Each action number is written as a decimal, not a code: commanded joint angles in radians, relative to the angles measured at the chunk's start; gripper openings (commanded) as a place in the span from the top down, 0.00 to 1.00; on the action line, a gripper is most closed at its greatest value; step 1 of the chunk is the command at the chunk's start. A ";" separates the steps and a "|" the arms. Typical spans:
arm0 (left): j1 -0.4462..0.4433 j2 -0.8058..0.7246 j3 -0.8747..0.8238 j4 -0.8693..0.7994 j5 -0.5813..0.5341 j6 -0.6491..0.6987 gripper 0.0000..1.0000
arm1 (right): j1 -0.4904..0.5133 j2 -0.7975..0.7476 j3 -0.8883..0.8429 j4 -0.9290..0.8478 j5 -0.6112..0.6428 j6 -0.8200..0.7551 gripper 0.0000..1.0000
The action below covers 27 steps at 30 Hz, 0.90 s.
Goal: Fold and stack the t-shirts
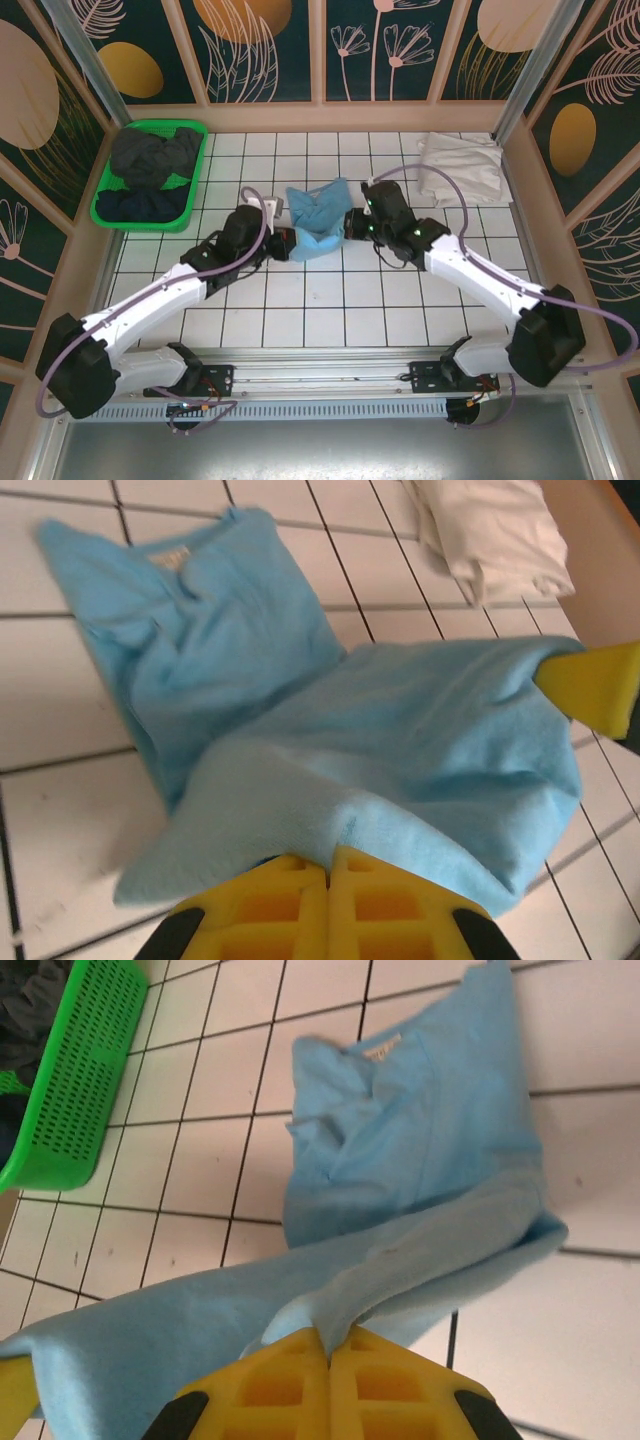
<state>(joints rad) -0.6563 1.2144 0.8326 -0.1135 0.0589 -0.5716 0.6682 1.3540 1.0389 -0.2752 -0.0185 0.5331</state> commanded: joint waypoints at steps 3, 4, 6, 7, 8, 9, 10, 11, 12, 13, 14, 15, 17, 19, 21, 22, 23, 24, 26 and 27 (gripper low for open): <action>0.114 0.138 0.110 0.039 0.063 0.080 1.00 | -0.067 0.146 0.163 -0.012 0.007 -0.062 1.00; 0.124 0.168 0.132 0.048 0.078 0.102 1.00 | -0.078 0.171 0.189 -0.016 0.010 -0.069 1.00; 0.147 0.231 0.189 0.052 0.097 0.118 1.00 | -0.099 0.210 0.226 -0.008 0.005 -0.074 1.00; 0.161 0.267 0.214 0.055 0.130 0.128 1.00 | -0.114 0.231 0.240 0.003 -0.007 -0.076 1.00; 0.173 0.294 0.235 0.058 0.144 0.130 1.00 | -0.116 0.251 0.253 0.010 -0.024 -0.076 1.00; 0.185 0.328 0.256 0.061 0.159 0.128 1.00 | -0.130 0.271 0.263 0.019 -0.038 -0.078 1.00; 0.197 0.359 0.277 0.062 0.186 0.132 1.00 | -0.154 0.290 0.276 0.028 -0.050 -0.076 1.00; 0.208 0.388 0.296 0.066 0.201 0.137 1.00 | -0.165 0.308 0.283 0.045 -0.059 -0.075 1.00; 0.219 0.412 0.311 0.068 0.208 0.137 1.00 | -0.177 0.325 0.290 0.058 -0.074 -0.072 1.00; 0.232 0.442 0.328 0.071 0.226 0.140 1.00 | -0.189 0.348 0.305 0.067 -0.097 -0.069 1.00; 0.246 0.471 0.347 0.073 0.239 0.143 1.00 | -0.198 0.368 0.316 0.082 -0.110 -0.070 1.00; 0.260 0.492 0.364 0.075 0.243 0.143 1.00 | -0.206 0.387 0.323 0.097 -0.117 -0.067 1.00; 0.292 0.573 0.403 0.077 0.264 0.144 1.00 | -0.226 0.438 0.353 0.120 -0.144 -0.064 1.00; 0.322 0.639 0.444 0.081 0.296 0.140 0.98 | -0.245 0.491 0.384 0.143 -0.157 -0.056 1.00; 0.346 0.710 0.503 0.081 0.308 0.141 0.88 | -0.263 0.553 0.423 0.172 -0.190 -0.062 0.98; 0.357 0.754 0.542 0.074 0.310 0.143 0.83 | -0.274 0.589 0.453 0.176 -0.197 -0.061 0.95; 0.368 0.799 0.586 0.060 0.320 0.146 0.73 | -0.283 0.628 0.485 0.184 -0.212 -0.070 0.91; 0.378 0.835 0.623 0.054 0.332 0.147 0.68 | -0.290 0.659 0.513 0.184 -0.226 -0.074 0.84; 0.400 0.909 0.704 0.015 0.343 0.141 0.69 | -0.309 0.714 0.569 0.174 -0.222 -0.080 0.65; 0.409 0.927 0.727 0.005 0.349 0.142 0.66 | -0.316 0.724 0.586 0.167 -0.219 -0.081 0.61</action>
<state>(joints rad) -0.2722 2.0899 1.4796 -0.0647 0.3603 -0.4366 0.3767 2.0487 1.5574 -0.1356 -0.2104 0.4732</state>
